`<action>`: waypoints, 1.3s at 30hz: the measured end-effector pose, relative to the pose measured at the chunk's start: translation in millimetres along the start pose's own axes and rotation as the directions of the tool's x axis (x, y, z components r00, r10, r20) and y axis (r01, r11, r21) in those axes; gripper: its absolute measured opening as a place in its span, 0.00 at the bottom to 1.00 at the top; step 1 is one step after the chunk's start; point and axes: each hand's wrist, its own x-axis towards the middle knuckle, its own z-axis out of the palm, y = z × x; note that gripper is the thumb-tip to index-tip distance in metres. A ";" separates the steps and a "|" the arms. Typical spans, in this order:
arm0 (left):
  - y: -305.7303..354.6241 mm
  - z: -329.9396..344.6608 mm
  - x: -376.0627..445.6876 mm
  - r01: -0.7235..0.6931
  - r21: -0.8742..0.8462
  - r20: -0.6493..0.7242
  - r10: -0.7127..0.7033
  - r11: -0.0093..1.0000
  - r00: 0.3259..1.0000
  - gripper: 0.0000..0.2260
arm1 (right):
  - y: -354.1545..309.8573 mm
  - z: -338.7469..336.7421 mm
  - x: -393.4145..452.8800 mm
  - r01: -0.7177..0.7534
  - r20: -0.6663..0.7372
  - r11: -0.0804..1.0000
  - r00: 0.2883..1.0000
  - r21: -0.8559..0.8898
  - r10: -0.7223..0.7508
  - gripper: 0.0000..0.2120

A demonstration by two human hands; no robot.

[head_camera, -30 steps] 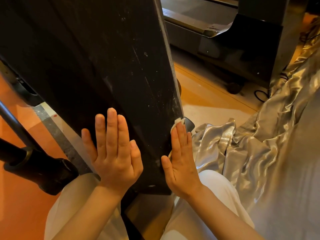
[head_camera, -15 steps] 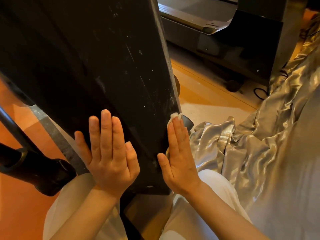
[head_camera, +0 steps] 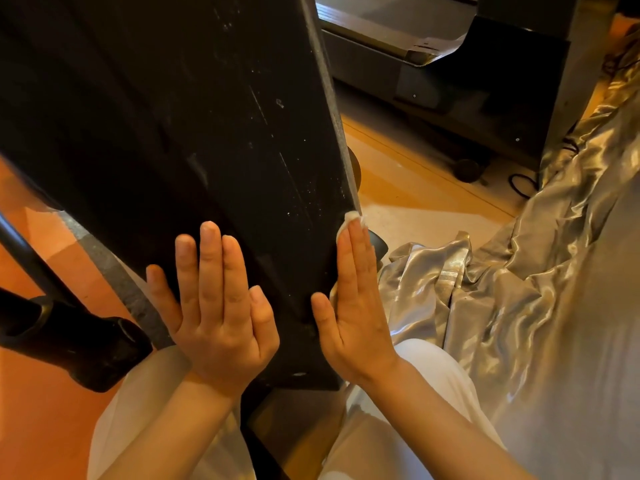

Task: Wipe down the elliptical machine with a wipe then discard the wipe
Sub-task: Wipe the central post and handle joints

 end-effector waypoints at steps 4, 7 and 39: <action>-0.2 0.6 0.4 -0.004 -0.002 -0.007 0.004 1.000 1.000 0.25 | -19.3 -4.8 41.9 0.024 -0.045 0.997 0.999 0.073 -0.021 0.33; 0.1 0.9 -0.1 0.009 -0.007 -0.009 -0.009 1.000 1.000 0.25 | -28.1 -6.1 55.2 0.030 -0.069 0.997 0.997 0.075 -0.025 0.33; -0.3 -5.7 1.6 -0.010 -0.019 0.023 0.010 1.000 1.000 0.26 | -0.7 13.5 -62.0 -0.388 0.009 0.921 0.922 0.011 0.388 0.35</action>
